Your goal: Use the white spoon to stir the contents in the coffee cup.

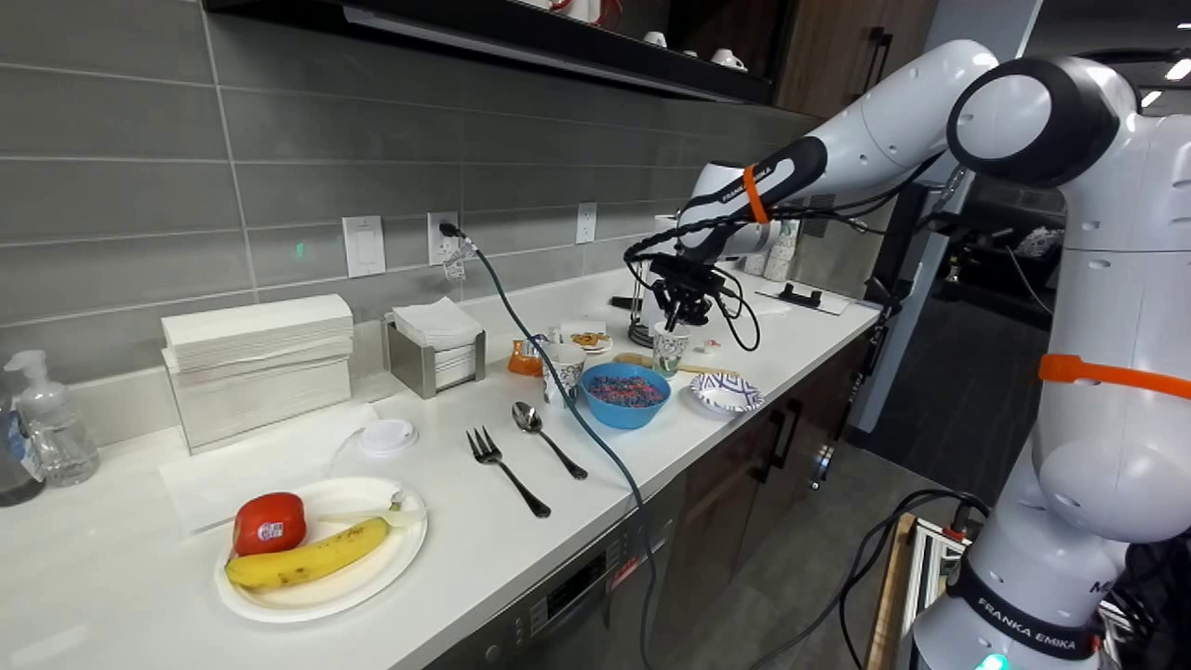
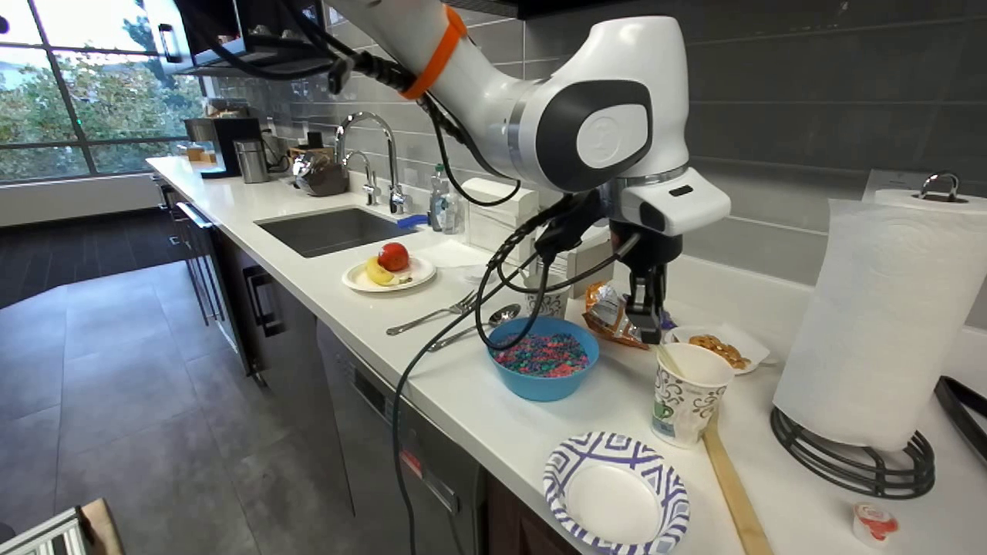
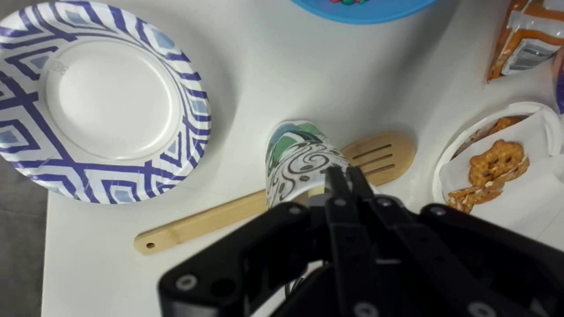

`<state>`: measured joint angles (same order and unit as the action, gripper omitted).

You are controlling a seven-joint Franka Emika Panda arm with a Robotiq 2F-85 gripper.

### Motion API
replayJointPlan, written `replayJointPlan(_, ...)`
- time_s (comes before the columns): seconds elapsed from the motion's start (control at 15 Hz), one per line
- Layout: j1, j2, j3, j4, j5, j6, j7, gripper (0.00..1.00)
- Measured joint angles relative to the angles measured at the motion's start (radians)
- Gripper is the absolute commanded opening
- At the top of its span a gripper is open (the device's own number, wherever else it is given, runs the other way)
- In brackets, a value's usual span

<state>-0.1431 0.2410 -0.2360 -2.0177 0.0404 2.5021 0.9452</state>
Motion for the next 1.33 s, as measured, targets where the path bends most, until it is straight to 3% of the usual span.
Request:
replayJointPlan(0.6,0.001,-0.014,-0.015,0.002,-0.024,0.015,0.101,0.01)
replayJointPlan(1.33,0.011,-0.065,-0.002,0.011,-0.009,-0.262,0.134,0.01)
